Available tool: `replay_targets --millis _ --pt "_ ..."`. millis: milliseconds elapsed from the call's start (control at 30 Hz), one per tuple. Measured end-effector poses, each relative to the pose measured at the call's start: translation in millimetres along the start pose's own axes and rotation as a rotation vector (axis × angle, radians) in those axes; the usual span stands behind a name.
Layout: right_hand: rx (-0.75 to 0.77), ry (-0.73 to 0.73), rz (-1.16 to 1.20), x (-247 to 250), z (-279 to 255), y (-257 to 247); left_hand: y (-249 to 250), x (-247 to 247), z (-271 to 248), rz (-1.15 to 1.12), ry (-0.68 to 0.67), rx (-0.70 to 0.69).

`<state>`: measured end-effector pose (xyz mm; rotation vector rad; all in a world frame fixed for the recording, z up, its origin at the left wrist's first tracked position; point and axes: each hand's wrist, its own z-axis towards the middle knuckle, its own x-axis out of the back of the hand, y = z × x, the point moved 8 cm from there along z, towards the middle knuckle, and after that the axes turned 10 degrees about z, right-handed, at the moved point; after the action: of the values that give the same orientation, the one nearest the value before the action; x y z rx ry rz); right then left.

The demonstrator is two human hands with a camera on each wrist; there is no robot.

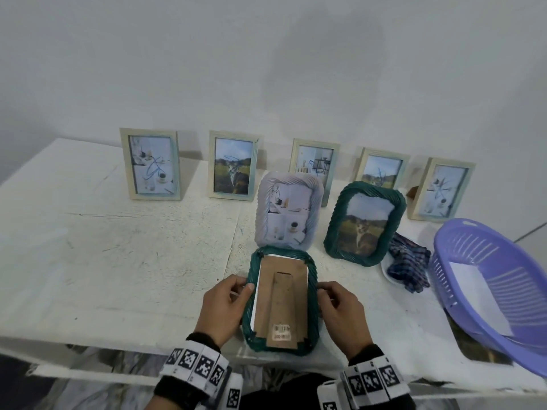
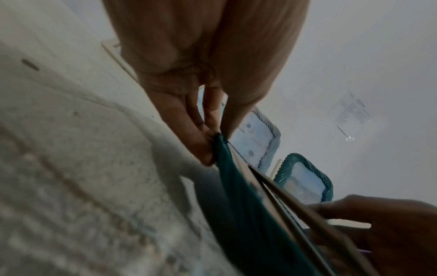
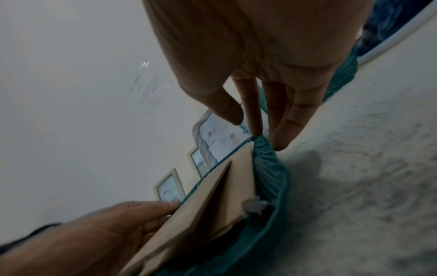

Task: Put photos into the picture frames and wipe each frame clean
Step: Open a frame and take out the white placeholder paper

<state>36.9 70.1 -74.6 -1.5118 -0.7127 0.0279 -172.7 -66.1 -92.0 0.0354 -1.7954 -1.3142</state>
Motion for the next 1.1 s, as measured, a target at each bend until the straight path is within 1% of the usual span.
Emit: replay_targets --millis 100,200,333,433,500,567,700,800,933,1033,1100 --pt "0.033 -0.012 -0.13 -1 0 -2 -1 -5 3 0.132 -0.002 -0.033" --pt "0.094 -0.037 -0.255 -4 4 -10 -4 -9 4 0.16 -0.025 -0.012" --pt "0.208 -0.095 -0.448 -13 16 -19 -9 -9 2 0.126 0.0 0.029" --pt "0.284 -0.198 -0.614 -26 25 -20 -12 -11 3 0.077 -0.015 0.052" --pt "0.318 -0.232 -0.731 -31 29 -19 -14 -12 3 0.074 -0.025 0.06" --pt "0.38 -0.226 -0.798 -33 30 -23 -16 -13 3 0.077 -0.019 0.06" --pt "0.453 -0.268 -0.871 -30 31 -18 -18 -14 3 0.074 -0.011 0.063" --pt "0.473 -0.317 -0.876 -27 30 -17 -19 -14 4 0.073 -0.015 0.069" --pt "0.434 -0.328 -0.892 -26 32 -17 -20 -15 6 0.046 -0.043 0.084" --pt "0.393 -0.335 -0.892 -25 33 -15 -20 -15 8 0.023 -0.08 0.121" --pt "0.358 -0.339 -0.886 -26 29 -15 -17 -14 10 0.039 -0.114 0.122"
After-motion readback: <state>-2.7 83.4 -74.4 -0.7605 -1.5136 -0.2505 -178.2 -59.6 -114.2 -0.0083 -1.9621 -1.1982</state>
